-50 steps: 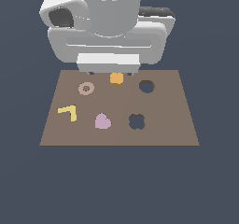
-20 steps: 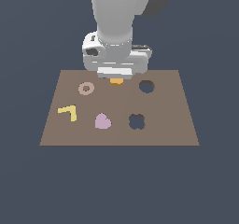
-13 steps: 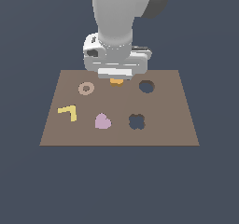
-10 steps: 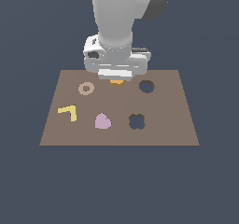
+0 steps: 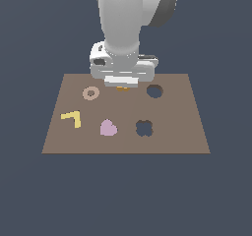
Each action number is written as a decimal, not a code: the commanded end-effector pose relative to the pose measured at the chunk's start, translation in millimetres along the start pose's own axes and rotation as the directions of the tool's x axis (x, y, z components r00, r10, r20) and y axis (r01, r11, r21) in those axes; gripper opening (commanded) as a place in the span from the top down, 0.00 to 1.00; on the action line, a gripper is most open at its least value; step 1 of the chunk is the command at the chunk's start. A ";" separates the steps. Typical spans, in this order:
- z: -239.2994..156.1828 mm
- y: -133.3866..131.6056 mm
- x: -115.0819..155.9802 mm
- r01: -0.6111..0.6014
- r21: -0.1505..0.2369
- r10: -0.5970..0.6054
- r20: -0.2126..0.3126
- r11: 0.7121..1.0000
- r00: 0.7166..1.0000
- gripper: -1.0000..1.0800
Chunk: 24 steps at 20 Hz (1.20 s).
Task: Insert a designated object into the corresponding slot on a board.
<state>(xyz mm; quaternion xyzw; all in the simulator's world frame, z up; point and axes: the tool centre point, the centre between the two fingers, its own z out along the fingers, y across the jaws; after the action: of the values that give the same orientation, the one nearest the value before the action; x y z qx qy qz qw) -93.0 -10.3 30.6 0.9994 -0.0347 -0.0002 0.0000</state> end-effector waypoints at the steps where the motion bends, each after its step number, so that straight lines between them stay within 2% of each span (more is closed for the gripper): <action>1: 0.7 0.1 0.3 0.000 0.000 0.000 0.000 1.000 1.000 1.00; 13: -0.4 -2.2 4.7 0.002 0.000 -0.002 0.000 1.000 1.000 1.00; 24: -3.3 -22.3 46.3 0.021 0.000 -0.021 0.000 1.000 1.000 1.00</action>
<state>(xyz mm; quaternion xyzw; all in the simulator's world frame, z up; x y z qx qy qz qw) -53.3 5.4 33.0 0.9997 -0.0258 -0.0004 0.0001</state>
